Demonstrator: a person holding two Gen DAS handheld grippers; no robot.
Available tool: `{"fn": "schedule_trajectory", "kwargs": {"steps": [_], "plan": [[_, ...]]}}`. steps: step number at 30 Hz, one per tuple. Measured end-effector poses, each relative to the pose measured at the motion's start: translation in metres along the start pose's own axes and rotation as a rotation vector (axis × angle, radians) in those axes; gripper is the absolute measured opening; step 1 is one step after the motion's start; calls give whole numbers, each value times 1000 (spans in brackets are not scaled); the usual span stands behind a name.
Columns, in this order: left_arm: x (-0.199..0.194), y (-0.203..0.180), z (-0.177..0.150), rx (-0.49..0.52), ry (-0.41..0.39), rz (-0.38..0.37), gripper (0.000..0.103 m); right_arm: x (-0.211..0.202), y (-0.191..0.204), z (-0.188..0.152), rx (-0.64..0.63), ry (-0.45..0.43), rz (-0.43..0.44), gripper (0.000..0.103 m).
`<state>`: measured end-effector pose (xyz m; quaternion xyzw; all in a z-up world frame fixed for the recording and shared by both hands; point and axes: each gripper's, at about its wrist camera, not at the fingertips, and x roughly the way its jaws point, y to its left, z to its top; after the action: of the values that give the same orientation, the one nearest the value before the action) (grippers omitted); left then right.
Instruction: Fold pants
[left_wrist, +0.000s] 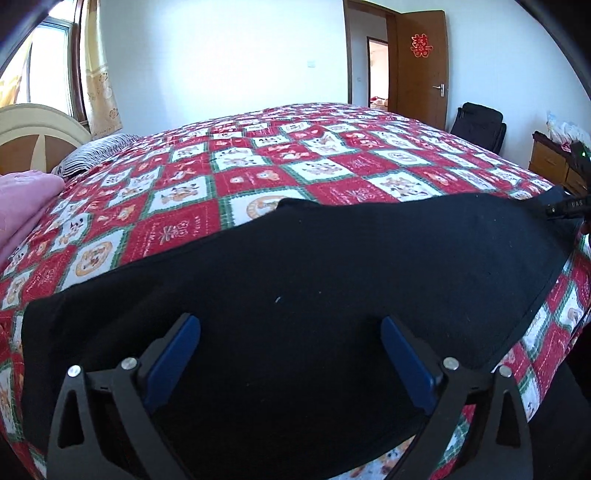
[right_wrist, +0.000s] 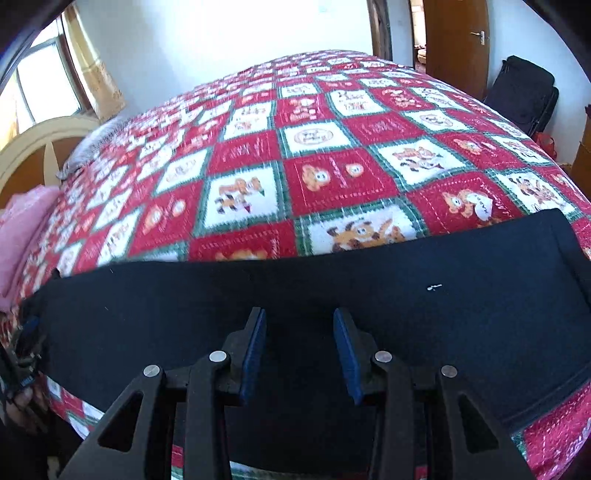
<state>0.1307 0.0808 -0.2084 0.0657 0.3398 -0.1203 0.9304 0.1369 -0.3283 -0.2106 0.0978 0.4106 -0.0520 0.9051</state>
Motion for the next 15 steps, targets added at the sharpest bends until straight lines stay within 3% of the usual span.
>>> {"fn": "schedule_trajectory", "kwargs": {"steps": [4, 7, 15], "plan": [[-5, -5, 7, 2, 3, 2, 101, -13, -3, 3, 16, -37, 28, 41], [-11, -17, 16, 19, -19, -19, 101, -22, -10, 2, 2, -56, -15, 44], [3, -58, 41, 75, -30, -105, 101, -56, -79, -2, 120, -115, -78, 44]]}}
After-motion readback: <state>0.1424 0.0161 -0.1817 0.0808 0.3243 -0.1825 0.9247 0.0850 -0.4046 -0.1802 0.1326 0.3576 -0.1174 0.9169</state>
